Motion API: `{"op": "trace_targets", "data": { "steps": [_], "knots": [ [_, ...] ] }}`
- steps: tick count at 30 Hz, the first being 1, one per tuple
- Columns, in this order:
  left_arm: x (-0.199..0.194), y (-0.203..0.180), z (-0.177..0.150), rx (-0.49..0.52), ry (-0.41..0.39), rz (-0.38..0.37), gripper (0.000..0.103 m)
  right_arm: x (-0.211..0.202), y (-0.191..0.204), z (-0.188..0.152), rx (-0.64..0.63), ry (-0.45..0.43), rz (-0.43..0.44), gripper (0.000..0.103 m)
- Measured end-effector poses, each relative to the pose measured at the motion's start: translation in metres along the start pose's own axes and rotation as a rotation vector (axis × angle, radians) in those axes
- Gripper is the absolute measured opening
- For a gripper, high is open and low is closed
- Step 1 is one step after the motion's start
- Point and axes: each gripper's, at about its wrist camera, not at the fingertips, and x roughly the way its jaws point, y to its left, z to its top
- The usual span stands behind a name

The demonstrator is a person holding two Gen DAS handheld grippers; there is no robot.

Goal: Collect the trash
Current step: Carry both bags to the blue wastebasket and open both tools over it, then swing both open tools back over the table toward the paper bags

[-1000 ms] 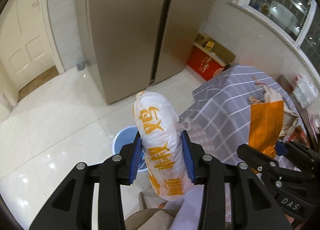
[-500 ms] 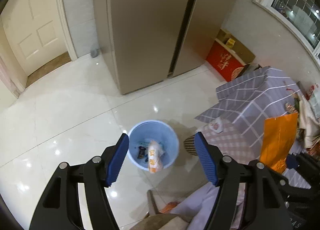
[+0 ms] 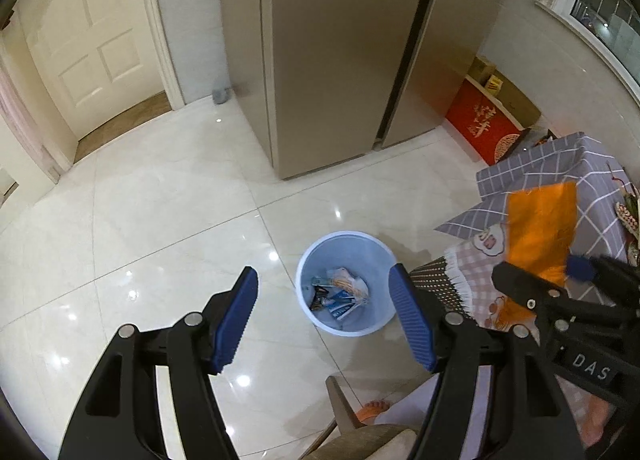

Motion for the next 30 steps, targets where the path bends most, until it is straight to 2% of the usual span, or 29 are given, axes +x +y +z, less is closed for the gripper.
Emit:
{"op": "trace_targets", "data": {
  "steps": [2,6,11,15,20,26,30],
  "knots": [
    [0.001,0.002,0.0,0.003,0.002,0.011,0.067,0.001,0.001,0.0,0.005,-0.022,-0.003,0.082],
    [0.005,0.008,0.002,-0.003,0.004,0.005,0.067,0.01,-0.001,-0.002,0.021,0.025,0.021,0.082],
    [0.005,0.0,0.002,0.027,-0.006,-0.003,0.067,-0.003,-0.005,-0.011,0.023,0.011,0.04,0.082],
    [-0.006,-0.016,0.003,0.062,-0.037,-0.038,0.067,-0.031,-0.017,-0.023,0.035,-0.035,0.063,0.082],
    [-0.022,-0.052,0.004,0.141,-0.077,-0.094,0.067,-0.083,-0.049,-0.04,0.075,-0.127,0.047,0.082],
    [-0.042,-0.109,0.003,0.233,-0.111,-0.197,0.067,-0.145,-0.103,-0.069,0.197,-0.238,-0.031,0.082],
    [-0.061,-0.15,-0.001,0.279,-0.144,-0.262,0.075,-0.181,-0.143,-0.097,0.298,-0.293,-0.085,0.082]
  ]
}}
